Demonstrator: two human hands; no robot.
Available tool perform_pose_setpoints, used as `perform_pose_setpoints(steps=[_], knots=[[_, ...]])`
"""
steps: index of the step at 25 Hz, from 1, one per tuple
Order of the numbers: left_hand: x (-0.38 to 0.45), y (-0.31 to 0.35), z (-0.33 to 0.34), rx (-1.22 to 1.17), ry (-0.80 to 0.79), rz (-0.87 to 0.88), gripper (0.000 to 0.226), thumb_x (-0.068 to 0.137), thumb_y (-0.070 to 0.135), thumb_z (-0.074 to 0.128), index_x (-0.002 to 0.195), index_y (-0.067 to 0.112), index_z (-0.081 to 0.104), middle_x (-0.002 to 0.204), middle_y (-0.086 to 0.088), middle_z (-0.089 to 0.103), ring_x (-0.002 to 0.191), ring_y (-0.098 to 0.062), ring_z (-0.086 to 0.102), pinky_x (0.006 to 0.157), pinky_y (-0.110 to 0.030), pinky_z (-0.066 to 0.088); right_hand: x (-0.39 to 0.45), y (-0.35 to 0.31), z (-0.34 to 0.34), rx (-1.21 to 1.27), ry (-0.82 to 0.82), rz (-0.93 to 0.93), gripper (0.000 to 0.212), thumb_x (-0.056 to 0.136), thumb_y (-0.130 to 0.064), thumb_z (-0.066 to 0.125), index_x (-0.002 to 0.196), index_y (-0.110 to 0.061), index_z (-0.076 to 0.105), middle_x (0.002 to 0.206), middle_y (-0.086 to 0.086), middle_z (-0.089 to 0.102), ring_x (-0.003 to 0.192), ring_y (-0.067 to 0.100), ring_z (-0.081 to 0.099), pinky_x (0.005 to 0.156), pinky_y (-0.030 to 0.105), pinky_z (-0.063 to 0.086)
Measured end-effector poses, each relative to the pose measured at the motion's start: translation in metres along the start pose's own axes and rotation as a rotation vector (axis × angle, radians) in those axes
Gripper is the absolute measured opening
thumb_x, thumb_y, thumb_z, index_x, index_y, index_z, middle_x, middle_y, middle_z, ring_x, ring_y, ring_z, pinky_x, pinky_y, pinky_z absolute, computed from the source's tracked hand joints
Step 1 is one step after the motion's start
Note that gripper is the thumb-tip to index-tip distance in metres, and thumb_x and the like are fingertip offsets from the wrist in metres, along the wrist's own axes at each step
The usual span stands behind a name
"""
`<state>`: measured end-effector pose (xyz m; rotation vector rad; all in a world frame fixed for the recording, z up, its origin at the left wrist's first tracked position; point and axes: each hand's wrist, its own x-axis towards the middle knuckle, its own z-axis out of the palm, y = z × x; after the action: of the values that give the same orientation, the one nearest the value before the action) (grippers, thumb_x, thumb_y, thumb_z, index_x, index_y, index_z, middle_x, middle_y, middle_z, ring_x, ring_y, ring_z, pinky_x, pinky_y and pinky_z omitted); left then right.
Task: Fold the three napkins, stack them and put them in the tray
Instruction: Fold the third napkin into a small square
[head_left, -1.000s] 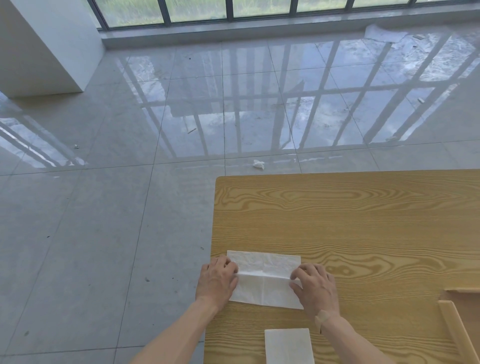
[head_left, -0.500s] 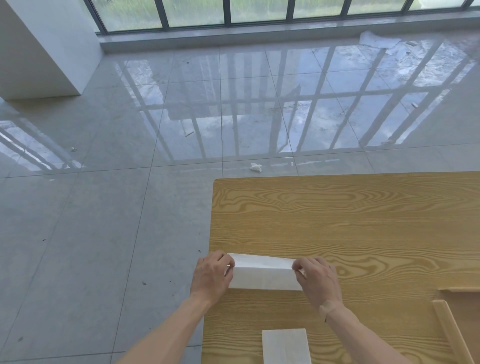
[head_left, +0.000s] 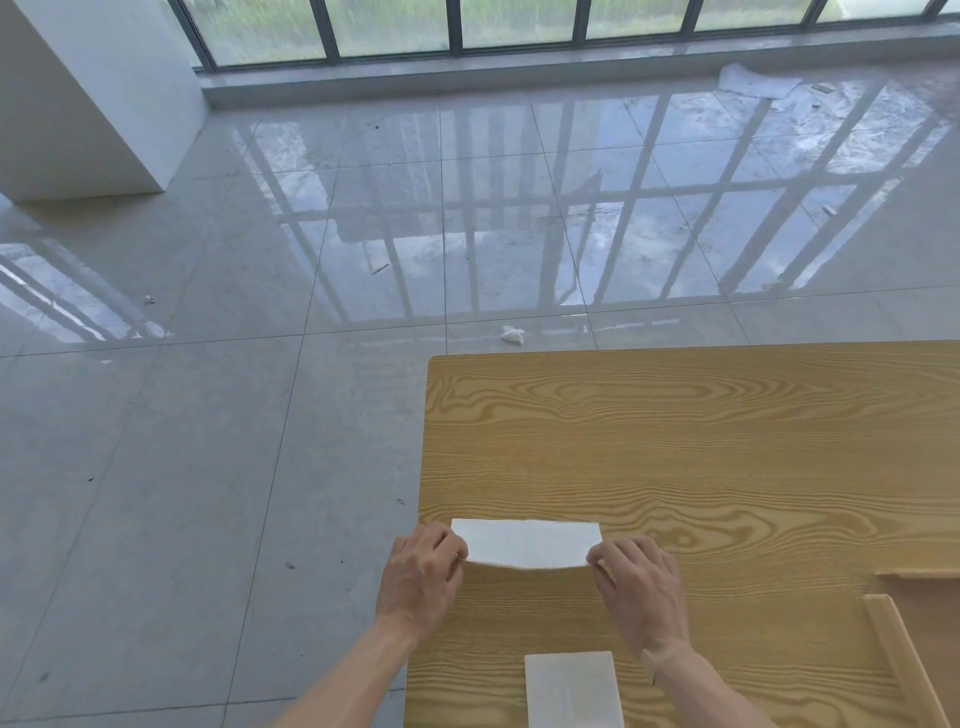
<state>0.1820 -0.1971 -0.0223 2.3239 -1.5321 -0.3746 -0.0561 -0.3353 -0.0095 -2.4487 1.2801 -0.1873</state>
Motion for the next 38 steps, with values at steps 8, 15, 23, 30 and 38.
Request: perform_pose_setpoints(steps=[8, 15, 23, 30, 38], knots=[[-0.010, 0.000, 0.008, 0.018, -0.072, -0.055, 0.026, 0.072, 0.011, 0.082, 0.080, 0.024, 0.062, 0.084, 0.010, 0.059, 0.078, -0.011, 0.058, 0.071, -0.029, 0.052, -0.007, 0.005, 0.009, -0.024, -0.086, 0.054, 0.019, 0.077, -0.016, 0.078, 0.089, -0.027, 0.068, 0.094, -0.013, 0.068, 0.101, 0.020, 0.060, 0.081, 0.035, 0.044], [0.011, -0.004, 0.011, 0.066, -0.182, -0.164, 0.043, 0.091, 0.046, 0.053, 0.131, 0.030, 0.048, 0.123, 0.008, 0.049, 0.113, -0.016, 0.047, 0.097, -0.034, 0.041, -0.010, 0.038, 0.014, -0.081, -0.308, 0.349, 0.101, 0.068, -0.079, 0.054, 0.142, -0.053, -0.011, 0.158, -0.011, -0.016, 0.146, 0.027, -0.013, 0.116, 0.057, 0.000], [0.035, 0.005, 0.009, 0.110, -0.298, -0.272, 0.046, 0.086, 0.039, 0.057, 0.130, 0.033, 0.044, 0.121, 0.003, 0.041, 0.111, -0.017, 0.042, 0.095, -0.034, 0.040, -0.007, 0.045, 0.009, -0.017, -0.591, 0.463, 0.136, 0.037, -0.097, 0.047, 0.128, -0.050, -0.042, 0.135, -0.006, -0.060, 0.121, 0.027, -0.057, 0.102, 0.066, -0.026], [0.046, 0.010, 0.002, 0.014, -0.369, -0.322, 0.020, 0.083, 0.025, 0.060, 0.098, 0.028, 0.048, 0.106, 0.005, 0.044, 0.095, -0.014, 0.046, 0.071, -0.029, 0.045, -0.006, 0.041, 0.002, 0.005, -0.698, 0.461, 0.148, 0.025, -0.094, 0.056, 0.127, -0.050, -0.043, 0.133, -0.005, -0.062, 0.118, 0.027, -0.060, 0.092, 0.061, -0.036], [0.049, 0.014, -0.005, -0.452, -0.315, -0.468, 0.023, 0.084, 0.014, 0.064, 0.099, 0.027, 0.052, 0.093, 0.000, 0.060, 0.077, -0.012, 0.055, 0.066, -0.025, 0.048, -0.004, 0.039, -0.003, 0.023, -0.718, 0.453, 0.148, 0.027, -0.092, 0.058, 0.126, -0.050, -0.044, 0.132, -0.005, -0.063, 0.116, 0.028, -0.061, 0.097, 0.064, -0.033]])
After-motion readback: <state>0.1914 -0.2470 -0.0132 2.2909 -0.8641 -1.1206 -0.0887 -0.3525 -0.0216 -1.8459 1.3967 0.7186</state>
